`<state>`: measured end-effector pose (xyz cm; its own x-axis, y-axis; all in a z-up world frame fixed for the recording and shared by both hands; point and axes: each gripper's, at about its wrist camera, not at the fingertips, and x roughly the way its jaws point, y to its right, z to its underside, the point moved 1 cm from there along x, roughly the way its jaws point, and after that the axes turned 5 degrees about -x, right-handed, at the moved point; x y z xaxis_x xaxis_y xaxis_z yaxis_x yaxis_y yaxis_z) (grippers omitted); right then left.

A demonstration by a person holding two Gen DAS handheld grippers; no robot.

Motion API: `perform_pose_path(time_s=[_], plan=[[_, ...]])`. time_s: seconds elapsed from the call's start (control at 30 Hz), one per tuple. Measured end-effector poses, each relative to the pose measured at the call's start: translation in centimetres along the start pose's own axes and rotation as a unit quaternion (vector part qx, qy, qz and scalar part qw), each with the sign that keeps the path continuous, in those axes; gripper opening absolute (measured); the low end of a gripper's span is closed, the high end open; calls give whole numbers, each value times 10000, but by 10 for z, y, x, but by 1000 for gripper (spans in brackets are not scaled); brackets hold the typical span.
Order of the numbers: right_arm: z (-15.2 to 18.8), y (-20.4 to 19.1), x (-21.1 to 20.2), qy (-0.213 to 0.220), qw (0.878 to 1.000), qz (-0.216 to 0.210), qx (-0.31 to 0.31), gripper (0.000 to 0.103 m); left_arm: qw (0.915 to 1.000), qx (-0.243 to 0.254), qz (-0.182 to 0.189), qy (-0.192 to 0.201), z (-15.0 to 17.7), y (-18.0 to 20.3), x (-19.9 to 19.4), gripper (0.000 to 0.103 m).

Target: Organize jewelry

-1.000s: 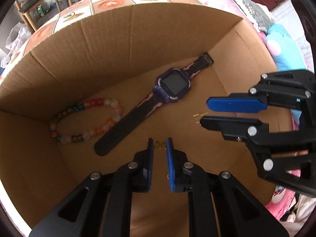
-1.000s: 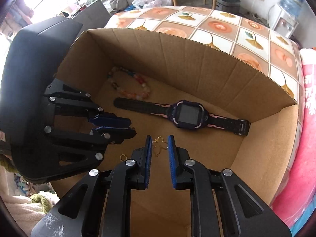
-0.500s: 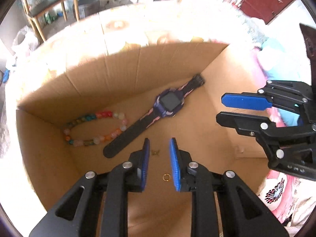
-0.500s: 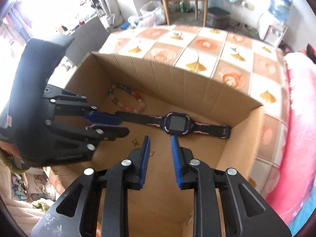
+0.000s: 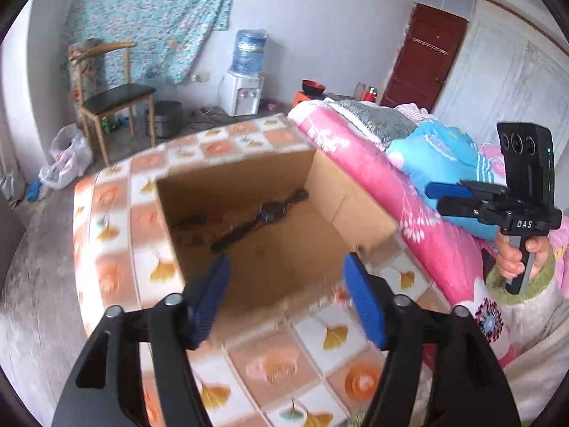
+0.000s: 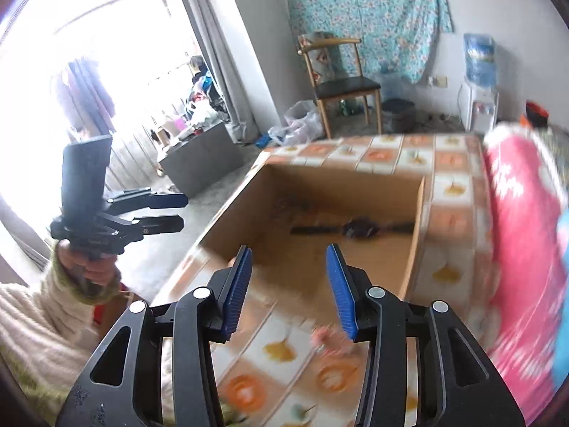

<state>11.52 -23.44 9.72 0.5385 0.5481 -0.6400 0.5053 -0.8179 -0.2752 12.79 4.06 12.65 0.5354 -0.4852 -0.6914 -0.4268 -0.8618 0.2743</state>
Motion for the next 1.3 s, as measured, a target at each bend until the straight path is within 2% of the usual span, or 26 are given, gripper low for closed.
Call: perform_pose_path(time_s=[0.1,0.17,0.23,0.3,0.4,0.5,0.63,0.67,0.87,0.97,1.07,1.13,1.3], plan=[[33,-11,26,-263,9991,64,337,42,9994,-207,-273,-23,42,-2,6,68],[51,-15,47,-470,9971,-22,596,42,9988,-355,-335,-79,66,-2,22,68],[65,-16,71,-705,9948,94,727,41,9977,-440,-436,-257,85,-1,43,68],[74,-18,89,-878,9931,221,739,32,9966,-472,-558,-385,103,0,63,68],[81,-15,125,-1200,9888,412,791,26,9954,-289,-747,-524,118,3,93,68],[82,-9,143,-1432,9843,670,779,23,9958,39,-776,-485,126,11,113,68],[84,7,149,-1600,9790,869,919,16,9962,221,-628,-569,129,18,132,65],[84,10,148,-1593,9782,918,964,11,9965,287,-541,-561,129,22,135,64],[80,32,134,-1478,9701,1491,1215,10,9939,873,-492,-464,130,46,153,55],[77,30,129,-1347,9735,1370,1239,13,9916,1095,-544,-412,125,54,164,46],[69,16,127,-1154,9830,1025,992,13,9888,1299,-636,-372,119,59,172,36],[64,7,133,-1111,9862,953,772,13,9870,1415,-667,-381,114,63,179,28],[61,-7,146,-1127,9882,977,347,13,9802,1840,-650,-345,112,72,185,24]])
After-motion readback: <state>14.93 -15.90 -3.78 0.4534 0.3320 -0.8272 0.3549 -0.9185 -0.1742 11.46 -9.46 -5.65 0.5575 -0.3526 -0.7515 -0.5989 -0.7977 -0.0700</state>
